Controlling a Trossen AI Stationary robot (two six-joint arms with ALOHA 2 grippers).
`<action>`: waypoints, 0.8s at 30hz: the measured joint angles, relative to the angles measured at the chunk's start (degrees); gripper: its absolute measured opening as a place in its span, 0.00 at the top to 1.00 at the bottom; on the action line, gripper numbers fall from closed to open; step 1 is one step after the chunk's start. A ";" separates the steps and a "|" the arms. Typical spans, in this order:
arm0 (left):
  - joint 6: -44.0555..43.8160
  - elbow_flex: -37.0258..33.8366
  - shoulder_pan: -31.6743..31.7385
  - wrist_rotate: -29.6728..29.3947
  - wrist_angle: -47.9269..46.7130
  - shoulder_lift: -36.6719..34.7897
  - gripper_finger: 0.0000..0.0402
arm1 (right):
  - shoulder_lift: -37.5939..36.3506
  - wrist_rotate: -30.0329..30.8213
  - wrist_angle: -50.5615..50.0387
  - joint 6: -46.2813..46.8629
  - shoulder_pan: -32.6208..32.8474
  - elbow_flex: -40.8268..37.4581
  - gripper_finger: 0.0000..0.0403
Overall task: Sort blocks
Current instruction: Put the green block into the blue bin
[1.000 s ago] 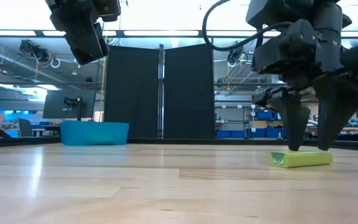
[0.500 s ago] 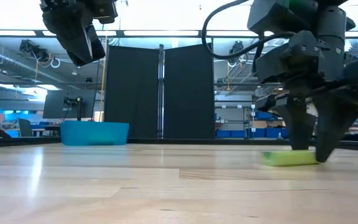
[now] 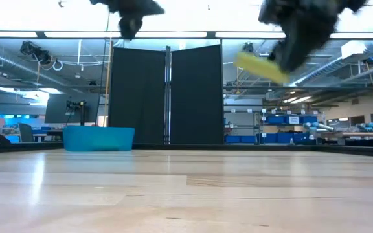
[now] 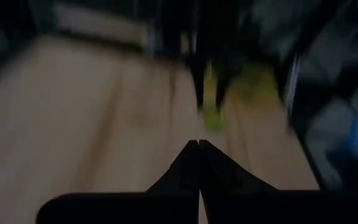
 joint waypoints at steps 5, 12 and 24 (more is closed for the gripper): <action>3.83 0.09 3.61 -0.15 20.62 0.95 0.98 | -7.97 3.06 9.53 5.95 -4.95 0.02 0.73; 2.16 1.07 6.27 -0.05 34.79 4.33 0.96 | -11.04 5.78 27.78 8.40 -8.18 0.04 0.73; -6.90 5.21 6.33 5.71 44.32 12.21 0.65 | -10.80 6.82 44.99 8.01 -11.49 0.11 0.73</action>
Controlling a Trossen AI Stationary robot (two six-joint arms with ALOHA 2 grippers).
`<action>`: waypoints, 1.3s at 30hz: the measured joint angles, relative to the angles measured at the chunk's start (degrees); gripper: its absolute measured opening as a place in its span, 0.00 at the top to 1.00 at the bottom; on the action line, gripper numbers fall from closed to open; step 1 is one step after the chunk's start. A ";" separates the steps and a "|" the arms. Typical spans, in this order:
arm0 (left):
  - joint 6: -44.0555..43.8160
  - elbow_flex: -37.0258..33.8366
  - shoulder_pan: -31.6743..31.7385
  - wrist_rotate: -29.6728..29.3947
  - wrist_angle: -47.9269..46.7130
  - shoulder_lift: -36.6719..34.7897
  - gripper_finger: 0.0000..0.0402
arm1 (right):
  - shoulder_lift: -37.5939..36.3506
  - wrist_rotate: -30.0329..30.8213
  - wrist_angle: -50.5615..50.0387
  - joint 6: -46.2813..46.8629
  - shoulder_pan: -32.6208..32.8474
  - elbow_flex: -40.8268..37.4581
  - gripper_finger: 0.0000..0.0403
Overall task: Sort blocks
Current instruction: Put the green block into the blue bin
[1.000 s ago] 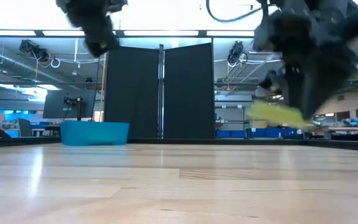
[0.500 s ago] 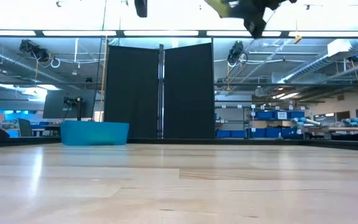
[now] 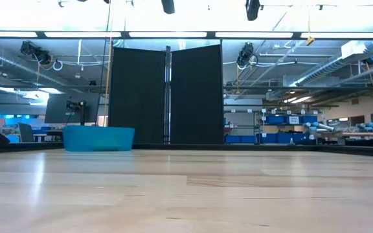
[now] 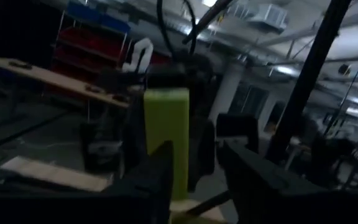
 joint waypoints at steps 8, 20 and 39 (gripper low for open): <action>-1.31 0.35 0.70 -2.16 1.53 1.91 0.49 | 0.11 -0.02 1.61 -1.10 -0.32 -0.02 0.73; -1.44 7.36 2.62 6.11 2.85 7.98 0.48 | 0.11 -0.70 1.52 -1.36 -0.58 -0.02 0.73; 0.29 9.96 5.83 11.24 3.22 9.21 0.72 | 0.11 0.14 1.64 -2.94 -0.78 -0.02 0.71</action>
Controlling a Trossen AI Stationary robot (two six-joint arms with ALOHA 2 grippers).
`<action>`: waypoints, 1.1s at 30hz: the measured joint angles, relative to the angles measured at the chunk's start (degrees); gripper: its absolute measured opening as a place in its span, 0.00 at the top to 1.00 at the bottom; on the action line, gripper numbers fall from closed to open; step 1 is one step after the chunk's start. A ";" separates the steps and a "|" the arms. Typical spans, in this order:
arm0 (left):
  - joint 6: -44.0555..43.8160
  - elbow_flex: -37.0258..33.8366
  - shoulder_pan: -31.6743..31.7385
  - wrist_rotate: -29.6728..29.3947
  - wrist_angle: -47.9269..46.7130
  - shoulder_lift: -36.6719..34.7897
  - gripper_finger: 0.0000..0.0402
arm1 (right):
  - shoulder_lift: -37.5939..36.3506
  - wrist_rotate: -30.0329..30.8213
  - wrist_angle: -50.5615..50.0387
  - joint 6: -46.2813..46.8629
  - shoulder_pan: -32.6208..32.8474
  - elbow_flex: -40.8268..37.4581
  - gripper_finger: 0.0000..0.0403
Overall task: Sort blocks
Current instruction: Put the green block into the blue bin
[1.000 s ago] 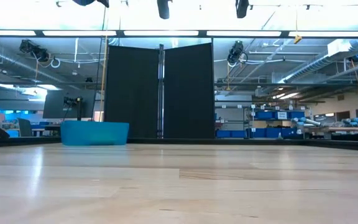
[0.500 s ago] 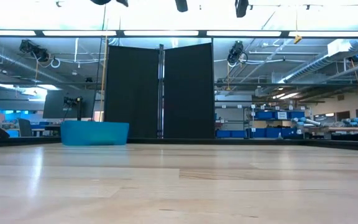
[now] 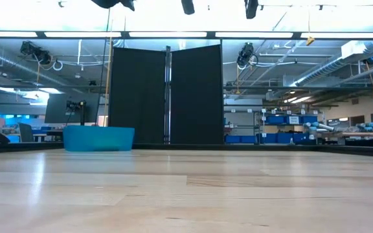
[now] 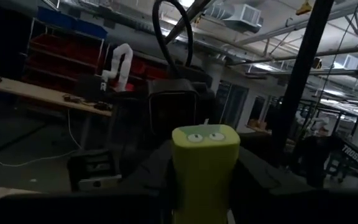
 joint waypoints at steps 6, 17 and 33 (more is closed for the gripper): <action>2.33 0.10 1.87 0.61 0.56 -3.67 0.72 | 0.00 2.31 -1.59 -0.61 -0.92 -0.02 0.41; 11.43 0.07 8.42 -3.46 -35.97 -18.68 0.72 | -0.07 2.05 -6.69 -1.62 -1.79 -0.02 0.63; 25.64 -1.80 26.38 -18.75 -89.92 -19.33 0.72 | -0.11 1.65 -10.90 -4.66 -2.03 -0.02 0.96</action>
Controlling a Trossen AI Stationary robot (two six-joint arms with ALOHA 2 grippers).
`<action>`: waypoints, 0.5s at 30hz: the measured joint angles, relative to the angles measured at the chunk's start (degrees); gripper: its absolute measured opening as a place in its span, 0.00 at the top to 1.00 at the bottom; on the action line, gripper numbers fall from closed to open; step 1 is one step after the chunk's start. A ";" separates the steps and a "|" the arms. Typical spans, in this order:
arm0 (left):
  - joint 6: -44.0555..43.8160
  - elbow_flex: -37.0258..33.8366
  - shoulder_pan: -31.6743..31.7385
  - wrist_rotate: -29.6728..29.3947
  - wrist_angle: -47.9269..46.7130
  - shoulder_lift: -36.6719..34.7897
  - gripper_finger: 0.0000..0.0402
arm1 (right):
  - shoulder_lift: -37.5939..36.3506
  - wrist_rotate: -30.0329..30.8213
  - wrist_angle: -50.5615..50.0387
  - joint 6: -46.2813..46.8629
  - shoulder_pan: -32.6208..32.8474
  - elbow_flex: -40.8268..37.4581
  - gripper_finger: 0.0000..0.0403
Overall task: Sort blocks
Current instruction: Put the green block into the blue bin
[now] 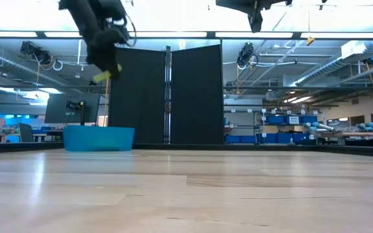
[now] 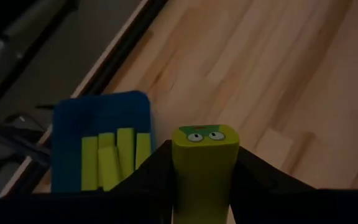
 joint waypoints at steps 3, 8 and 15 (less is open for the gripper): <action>3.09 -0.16 4.26 3.71 0.37 3.42 0.72 | 0.00 0.01 0.02 0.02 0.00 0.00 0.98; 6.57 -0.23 9.62 4.92 0.33 10.79 0.72 | 0.00 -0.02 0.09 0.83 0.02 0.00 0.95; 10.09 -0.23 15.49 8.40 3.30 19.76 0.72 | 0.00 0.03 0.16 1.57 0.88 0.00 0.98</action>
